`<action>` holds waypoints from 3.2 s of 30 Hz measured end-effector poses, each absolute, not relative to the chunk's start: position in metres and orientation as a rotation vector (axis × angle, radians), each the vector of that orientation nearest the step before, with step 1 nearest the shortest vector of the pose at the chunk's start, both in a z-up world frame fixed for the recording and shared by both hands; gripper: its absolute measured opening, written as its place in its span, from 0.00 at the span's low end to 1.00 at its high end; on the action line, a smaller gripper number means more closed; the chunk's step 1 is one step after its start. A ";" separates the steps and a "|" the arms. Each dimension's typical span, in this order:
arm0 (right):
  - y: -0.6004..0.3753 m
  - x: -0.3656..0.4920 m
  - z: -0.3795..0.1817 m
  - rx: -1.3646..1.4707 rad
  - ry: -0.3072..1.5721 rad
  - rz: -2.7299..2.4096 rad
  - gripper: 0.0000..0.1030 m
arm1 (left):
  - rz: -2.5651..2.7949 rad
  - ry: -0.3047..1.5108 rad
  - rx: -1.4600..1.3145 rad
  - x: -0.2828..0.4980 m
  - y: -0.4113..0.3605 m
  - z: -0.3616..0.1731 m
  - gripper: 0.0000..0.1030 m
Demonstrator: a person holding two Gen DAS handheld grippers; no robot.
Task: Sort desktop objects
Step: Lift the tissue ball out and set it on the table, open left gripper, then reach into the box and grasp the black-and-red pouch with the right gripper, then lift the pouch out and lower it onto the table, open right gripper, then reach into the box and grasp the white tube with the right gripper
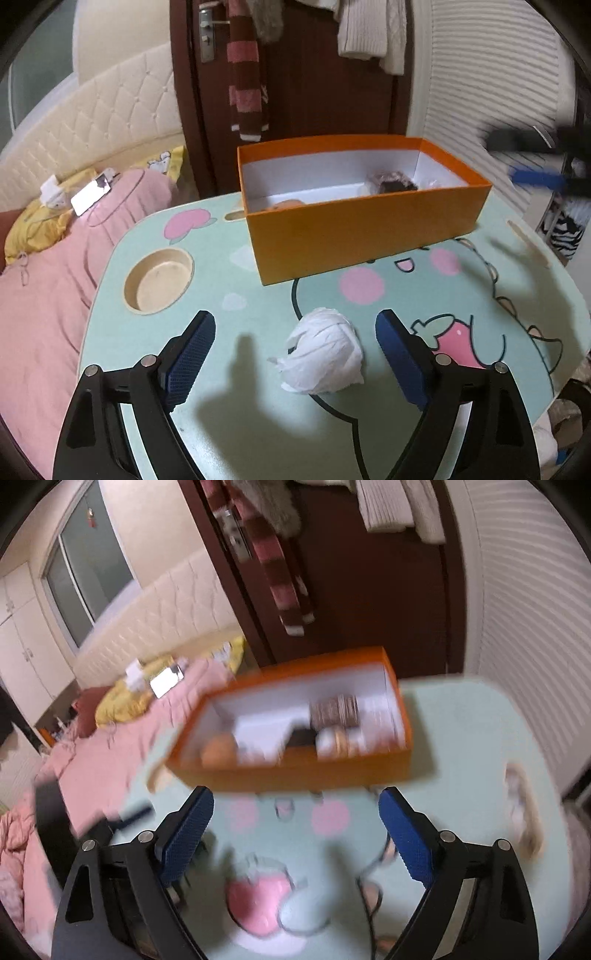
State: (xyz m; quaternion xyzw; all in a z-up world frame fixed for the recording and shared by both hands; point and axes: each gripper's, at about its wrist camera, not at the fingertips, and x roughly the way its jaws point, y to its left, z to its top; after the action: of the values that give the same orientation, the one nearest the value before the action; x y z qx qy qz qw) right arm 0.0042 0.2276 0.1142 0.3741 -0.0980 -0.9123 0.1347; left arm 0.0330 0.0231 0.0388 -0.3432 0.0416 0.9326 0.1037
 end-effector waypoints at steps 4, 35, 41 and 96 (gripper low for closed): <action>0.214 -0.037 0.104 1.283 -0.218 -2.570 0.89 | 2.787 0.074 -0.901 0.039 0.021 0.049 0.86; 0.133 -0.156 0.075 1.739 0.246 -2.193 0.29 | 2.807 -0.017 -0.995 0.031 0.003 0.044 0.86; 0.166 -0.138 0.120 1.572 0.010 -2.279 0.29 | 2.826 -0.062 -1.005 0.029 -0.006 0.043 0.86; 0.153 -0.090 0.114 1.458 0.035 -2.350 0.45 | 2.852 -0.249 -1.045 0.028 -0.038 0.048 0.86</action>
State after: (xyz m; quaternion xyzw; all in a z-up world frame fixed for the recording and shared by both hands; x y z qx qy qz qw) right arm -0.0903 0.1531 0.1141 0.5179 0.0125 -0.8346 0.1870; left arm 0.0281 -0.0381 0.0482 -0.3424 -0.0815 0.9348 0.0470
